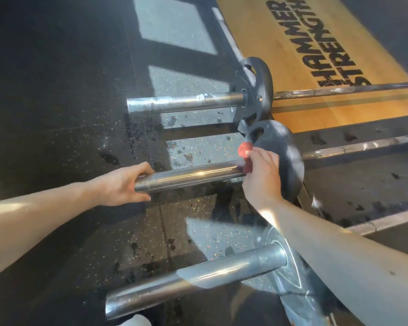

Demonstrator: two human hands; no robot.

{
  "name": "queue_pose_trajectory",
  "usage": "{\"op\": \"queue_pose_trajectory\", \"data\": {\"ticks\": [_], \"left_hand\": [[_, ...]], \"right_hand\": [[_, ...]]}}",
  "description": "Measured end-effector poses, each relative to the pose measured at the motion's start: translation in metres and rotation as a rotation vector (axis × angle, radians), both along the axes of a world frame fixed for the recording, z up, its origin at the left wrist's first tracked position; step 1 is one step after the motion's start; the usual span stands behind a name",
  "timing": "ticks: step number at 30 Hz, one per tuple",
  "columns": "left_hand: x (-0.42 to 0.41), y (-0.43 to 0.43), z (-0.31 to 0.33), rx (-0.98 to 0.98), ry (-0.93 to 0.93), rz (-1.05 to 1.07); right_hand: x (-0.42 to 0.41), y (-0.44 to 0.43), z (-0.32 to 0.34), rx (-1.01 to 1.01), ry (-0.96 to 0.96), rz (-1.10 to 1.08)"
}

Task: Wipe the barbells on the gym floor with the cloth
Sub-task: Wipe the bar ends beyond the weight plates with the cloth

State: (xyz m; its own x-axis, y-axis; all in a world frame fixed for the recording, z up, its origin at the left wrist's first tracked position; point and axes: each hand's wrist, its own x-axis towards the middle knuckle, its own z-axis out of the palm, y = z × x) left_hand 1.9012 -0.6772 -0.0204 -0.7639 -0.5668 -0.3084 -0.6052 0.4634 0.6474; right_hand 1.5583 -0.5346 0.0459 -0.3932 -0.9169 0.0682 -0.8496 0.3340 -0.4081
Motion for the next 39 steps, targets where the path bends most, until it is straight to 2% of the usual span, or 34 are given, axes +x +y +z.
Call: {"op": "queue_pose_trajectory", "data": {"ticks": [2, 5, 10, 14, 16, 18, 21, 23, 28, 30, 34, 36, 39], "left_hand": [[-0.002, 0.005, 0.004, -0.057, -0.063, 0.023], [-0.002, 0.013, 0.011, -0.124, -0.118, 0.063], [0.017, 0.024, 0.019, -0.12, -0.028, 0.164], [0.031, 0.03, 0.022, -0.206, 0.037, 0.182], [0.034, 0.032, 0.022, -0.223, 0.048, 0.199], [0.034, 0.034, 0.021, -0.216, 0.058, 0.202], [0.036, 0.036, 0.021, -0.197, 0.052, 0.237], [0.036, 0.039, 0.022, -0.173, 0.05, 0.267], [0.032, 0.048, 0.025, -0.146, 0.052, 0.43], [0.029, 0.051, 0.027, -0.14, 0.049, 0.472], [0.03, 0.054, 0.027, -0.161, 0.052, 0.44], [0.035, 0.053, 0.026, -0.155, 0.044, 0.417], [0.038, 0.053, 0.024, -0.144, 0.032, 0.419]], "right_hand": [[-0.003, -0.001, -0.004, 0.147, 0.038, -0.053], [0.036, -0.012, -0.01, 0.207, 0.052, -0.038], [0.141, -0.039, -0.007, 0.203, -0.097, 0.348], [0.101, -0.031, -0.001, 0.265, -0.147, 0.504], [0.051, -0.025, -0.004, 0.286, -0.101, 0.414], [0.006, -0.019, -0.005, 0.311, 0.017, 0.229], [-0.005, -0.014, -0.01, 0.353, 0.188, 0.113], [0.03, -0.018, -0.011, 0.358, 0.308, 0.145], [0.179, -0.052, -0.014, 0.366, 0.109, 0.491], [0.204, -0.063, -0.012, 0.365, 0.06, 0.584], [0.151, -0.043, 0.004, 0.341, -0.022, 0.695], [0.104, -0.023, 0.004, 0.27, -0.048, 0.592], [0.028, -0.007, -0.005, 0.258, 0.047, 0.341]]}}
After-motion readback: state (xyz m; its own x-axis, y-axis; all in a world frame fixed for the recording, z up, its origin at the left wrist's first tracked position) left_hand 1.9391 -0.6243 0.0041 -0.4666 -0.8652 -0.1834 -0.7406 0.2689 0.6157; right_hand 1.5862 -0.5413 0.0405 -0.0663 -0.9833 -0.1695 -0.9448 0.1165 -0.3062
